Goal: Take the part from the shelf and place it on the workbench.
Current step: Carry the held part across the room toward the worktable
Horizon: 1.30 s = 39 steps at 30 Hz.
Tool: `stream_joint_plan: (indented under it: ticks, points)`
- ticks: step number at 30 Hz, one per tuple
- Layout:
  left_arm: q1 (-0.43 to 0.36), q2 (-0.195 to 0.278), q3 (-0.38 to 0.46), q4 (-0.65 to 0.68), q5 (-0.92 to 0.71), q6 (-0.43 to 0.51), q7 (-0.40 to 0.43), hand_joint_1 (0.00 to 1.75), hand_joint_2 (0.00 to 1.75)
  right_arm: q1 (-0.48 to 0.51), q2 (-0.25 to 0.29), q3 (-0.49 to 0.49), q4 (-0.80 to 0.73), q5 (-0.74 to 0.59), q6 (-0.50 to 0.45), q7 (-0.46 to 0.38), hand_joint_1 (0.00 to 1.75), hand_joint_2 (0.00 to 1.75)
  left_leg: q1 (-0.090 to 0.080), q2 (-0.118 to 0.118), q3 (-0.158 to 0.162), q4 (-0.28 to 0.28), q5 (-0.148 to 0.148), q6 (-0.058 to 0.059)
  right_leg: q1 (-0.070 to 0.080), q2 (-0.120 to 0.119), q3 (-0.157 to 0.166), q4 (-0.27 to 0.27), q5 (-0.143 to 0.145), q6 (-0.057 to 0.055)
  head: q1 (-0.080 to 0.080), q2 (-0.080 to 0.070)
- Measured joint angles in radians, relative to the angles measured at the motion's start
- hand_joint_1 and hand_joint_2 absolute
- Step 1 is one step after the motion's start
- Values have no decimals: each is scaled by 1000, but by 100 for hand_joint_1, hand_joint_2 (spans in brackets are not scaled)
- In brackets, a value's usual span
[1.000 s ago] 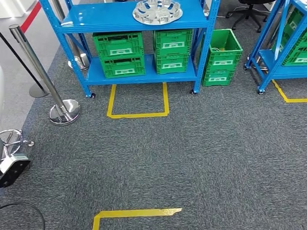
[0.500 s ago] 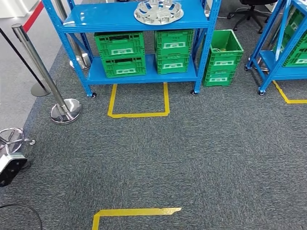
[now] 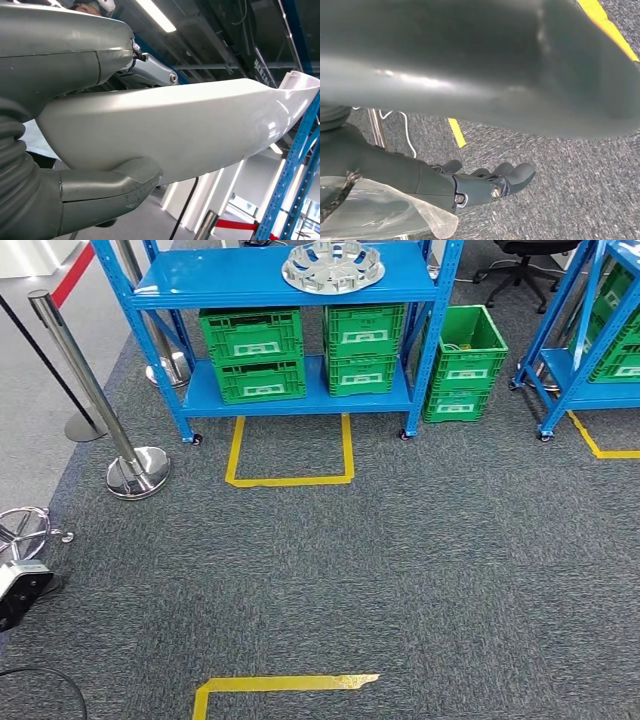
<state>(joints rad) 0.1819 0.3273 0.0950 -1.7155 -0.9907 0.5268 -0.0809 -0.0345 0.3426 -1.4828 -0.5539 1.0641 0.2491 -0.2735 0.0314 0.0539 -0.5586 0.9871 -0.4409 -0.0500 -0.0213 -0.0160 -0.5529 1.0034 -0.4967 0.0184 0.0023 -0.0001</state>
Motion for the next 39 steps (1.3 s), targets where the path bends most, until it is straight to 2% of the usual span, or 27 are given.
stream_joint_plan:
  ticks: [23,25,30,32,33,35,36,37,38,39]
  points:
    - [9,0,9,0,5,-3,0,143,175,0,0,0,4,32,-20,-3,0,0,0,-1,-4,2,3,1,0,0,6,0,3,2,0,0]
    - [9,0,10,0,5,-4,0,143,175,0,0,0,4,36,-22,-4,0,0,-1,-1,-8,7,1,6,-3,0,6,-1,5,4,0,0]
    - [8,3,13,0,1,-6,0,143,175,0,0,1,6,52,-32,-5,0,0,-6,-5,-13,7,1,32,-6,-10,12,-11,11,19,-3,0]
    - [6,5,14,0,0,-8,0,143,175,0,0,2,6,55,-35,-6,0,0,-2,-12,-6,-18,18,42,-5,-7,7,-2,-7,26,-1,0]
    - [5,5,15,0,0,-9,0,143,175,0,0,2,7,55,-35,-7,0,0,0,-16,-4,-30,27,45,-4,-2,-8,31,-33,27,1,0]
    - [7,2,15,0,-1,-11,1,143,175,1,0,2,7,55,-36,-7,0,0,2,-27,-10,-35,35,48,-5,9,-61,154,-106,30,4,0]
    - [9,0,15,0,-1,-11,1,143,175,2,0,2,7,55,-36,-7,0,0,2,-33,-16,-32,36,48,-5,11,-86,213,-132,32,4,0]
    - [10,-1,14,0,-1,-12,1,143,175,3,0,1,7,55,-36,-7,0,0,2,-41,-21,-29,37,47,-5,13,-98,245,-140,34,4,0]
    - [11,-2,14,0,-1,-12,1,143,175,3,0,1,7,55,-36,-7,0,0,2,-49,-26,-25,38,45,-5,13,-90,236,-128,35,4,0]
    - [11,-2,14,0,-1,-12,1,143,175,3,-1,1,7,54,-35,-7,0,0,3,-58,-31,-20,38,43,-6,16,-62,188,-101,35,4,0]
